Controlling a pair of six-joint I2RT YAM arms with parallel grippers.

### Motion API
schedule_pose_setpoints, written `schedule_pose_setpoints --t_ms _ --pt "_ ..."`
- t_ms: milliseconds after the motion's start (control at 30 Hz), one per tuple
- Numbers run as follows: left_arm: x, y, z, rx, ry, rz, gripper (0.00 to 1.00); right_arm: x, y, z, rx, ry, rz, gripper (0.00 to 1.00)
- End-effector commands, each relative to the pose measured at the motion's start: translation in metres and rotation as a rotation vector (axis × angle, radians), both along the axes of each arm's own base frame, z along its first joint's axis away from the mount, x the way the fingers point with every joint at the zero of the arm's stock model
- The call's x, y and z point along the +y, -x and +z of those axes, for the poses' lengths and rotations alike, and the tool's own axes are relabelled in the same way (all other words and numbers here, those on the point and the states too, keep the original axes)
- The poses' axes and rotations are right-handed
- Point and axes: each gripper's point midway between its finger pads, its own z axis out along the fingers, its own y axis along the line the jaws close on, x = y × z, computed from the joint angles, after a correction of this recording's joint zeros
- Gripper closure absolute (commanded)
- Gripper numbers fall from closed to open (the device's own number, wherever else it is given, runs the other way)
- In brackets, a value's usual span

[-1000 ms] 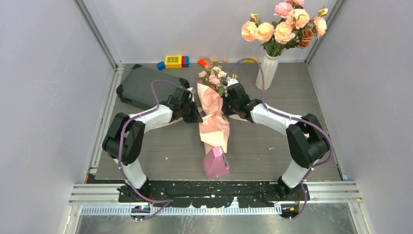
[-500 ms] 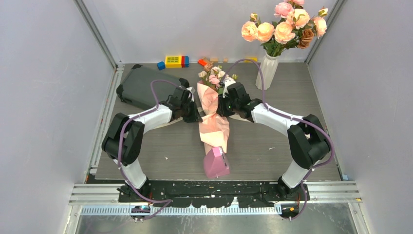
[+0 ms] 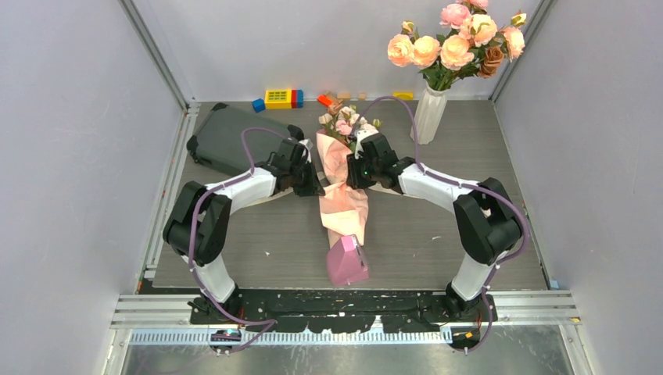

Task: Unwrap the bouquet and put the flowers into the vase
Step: Untie the ribbon from the wrapping paper.

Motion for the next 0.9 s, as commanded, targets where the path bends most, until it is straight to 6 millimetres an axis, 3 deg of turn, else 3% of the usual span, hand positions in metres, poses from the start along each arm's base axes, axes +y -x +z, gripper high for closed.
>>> schedule_pose_setpoints --t_ms 0,100,133,233,533,867 --pt "0.0 -0.004 0.018 -0.042 0.021 0.002 1.0 0.009 -0.016 0.014 -0.057 -0.005 -0.01 0.69" --pt "0.0 -0.004 0.018 -0.042 0.021 0.002 1.0 0.006 -0.022 0.01 -0.059 0.008 -0.05 0.79" --pt "0.0 -0.004 0.018 -0.043 0.021 0.002 1.0 0.004 -0.023 0.009 -0.062 0.011 -0.07 0.87" --pt "0.002 -0.003 0.017 -0.041 0.014 0.007 1.0 -0.007 -0.032 0.014 -0.106 0.031 -0.148 0.99" --pt "0.005 -0.004 0.015 -0.038 0.005 0.023 1.0 -0.037 -0.04 0.027 -0.19 0.008 -0.367 1.0" --pt "0.009 -0.003 0.016 -0.04 0.003 0.032 1.0 -0.056 -0.04 0.018 -0.193 0.042 -0.482 1.0"
